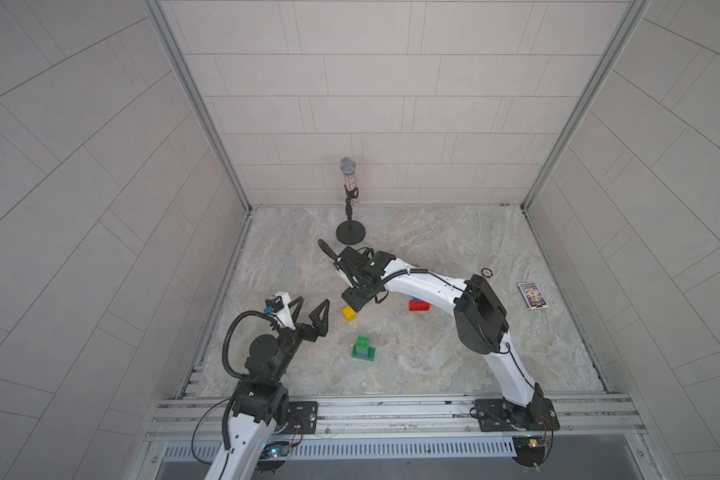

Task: Assemble the number 1 with lego
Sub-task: Pick up the lego brick from the center of the board.

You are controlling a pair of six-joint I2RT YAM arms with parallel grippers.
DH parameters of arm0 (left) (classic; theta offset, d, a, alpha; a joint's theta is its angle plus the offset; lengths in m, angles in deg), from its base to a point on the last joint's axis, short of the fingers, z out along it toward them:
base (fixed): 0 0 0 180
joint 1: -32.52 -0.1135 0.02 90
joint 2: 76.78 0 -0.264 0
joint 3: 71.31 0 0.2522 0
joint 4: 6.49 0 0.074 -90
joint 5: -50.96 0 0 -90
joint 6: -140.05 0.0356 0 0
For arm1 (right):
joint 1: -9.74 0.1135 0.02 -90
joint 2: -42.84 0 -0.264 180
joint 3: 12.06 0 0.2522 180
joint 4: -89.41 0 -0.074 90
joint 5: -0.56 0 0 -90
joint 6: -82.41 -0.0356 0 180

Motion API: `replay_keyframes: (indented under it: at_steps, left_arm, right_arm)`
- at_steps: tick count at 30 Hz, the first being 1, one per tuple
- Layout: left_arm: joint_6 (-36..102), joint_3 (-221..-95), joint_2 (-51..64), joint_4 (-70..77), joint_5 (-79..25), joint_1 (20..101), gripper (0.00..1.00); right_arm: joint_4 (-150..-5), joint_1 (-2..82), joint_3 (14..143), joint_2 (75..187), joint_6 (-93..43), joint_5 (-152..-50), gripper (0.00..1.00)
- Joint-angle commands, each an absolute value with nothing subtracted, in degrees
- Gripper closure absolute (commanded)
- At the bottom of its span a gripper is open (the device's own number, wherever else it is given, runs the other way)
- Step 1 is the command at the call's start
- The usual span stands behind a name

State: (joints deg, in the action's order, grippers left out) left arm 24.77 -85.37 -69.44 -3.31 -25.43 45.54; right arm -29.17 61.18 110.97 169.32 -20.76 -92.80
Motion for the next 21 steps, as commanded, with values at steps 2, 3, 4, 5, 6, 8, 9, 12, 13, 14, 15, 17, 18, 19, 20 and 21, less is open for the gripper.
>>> replay_keyframes:
  at_steps: [2,3,4,5,6,8,9,12,13,14,15,17,18,19,20,21]
  left_arm:
    - [24.47,-84.28,-70.27,-3.82,-25.68,45.46,0.0]
    - [24.47,-84.24,-70.35,-3.82,-25.72,45.46,0.0]
    - [24.47,-84.24,-70.36,-3.8,-25.79,45.47,0.0]
    - [24.47,-84.28,-70.36,-3.78,-25.77,45.44,0.0]
    - [24.5,-84.28,-70.36,-3.82,-25.77,45.44,0.0]
    - [24.47,-84.27,-70.36,-3.77,-25.77,45.45,0.0]
    - [24.47,-84.27,-70.36,-3.75,-25.75,45.45,0.0]
    - [24.47,-84.27,-70.36,-3.72,-25.7,45.45,0.0]
    - [24.47,-84.28,-70.36,-3.64,-25.75,45.47,0.0]
    - [24.47,-84.28,-70.36,-3.71,-25.73,45.45,0.0]
    - [24.47,-84.28,-70.36,-3.71,-25.76,45.44,0.0]
    - [24.47,-84.24,-70.43,-3.71,-25.71,45.46,0.0]
    - [24.47,-84.28,-70.45,-3.72,-25.68,45.49,0.0]
    - [24.47,-84.27,-70.45,-3.71,-25.71,45.45,0.0]
    - [24.47,-84.27,-70.45,-3.67,-25.69,45.45,0.0]
    - [24.47,-84.22,-70.45,-3.71,-25.76,45.46,0.0]
  right_arm:
    - [-30.57,62.68,110.47,169.43,-23.64,-91.7,0.29]
    - [-30.96,62.93,110.5,169.7,-23.87,-92.05,0.29]
    - [-31.24,63.04,110.69,169.96,-24.06,-92.35,0.29]
    - [-31.34,63.32,110.91,170.31,-24.19,-92.68,0.3]
    - [-31.68,63.5,111.06,170.58,-24.38,-92.79,0.3]
    - [-32.39,63.78,111.24,171.0,-24.62,-93.33,0.3]
    - [-32.65,64.01,111.3,171.24,-24.8,-93.61,0.3]
    - [-32.44,64.29,112.47,172.57,-25.21,-94.1,0.3]
    - [-32.36,64.33,112.88,173.04,-25.27,-94.12,0.3]
    - [-32.3,64.4,113.13,173.46,-25.44,-94.19,0.3]
    - [-32.35,64.4,113.4,173.89,-25.6,-94.27,0.3]
    - [-31.91,64.49,114.23,174.83,-25.82,-94.19,0.31]
    - [-31.68,64.49,114.59,175.22,-25.95,-94.13,0.31]
    - [-31.34,64.51,115.02,175.73,-25.97,-94.02,0.31]
    - [-31.12,64.54,115.25,176.02,-25.97,-93.85,0.32]
    - [-30.96,64.49,115.41,176.17,-25.95,-93.68,0.33]
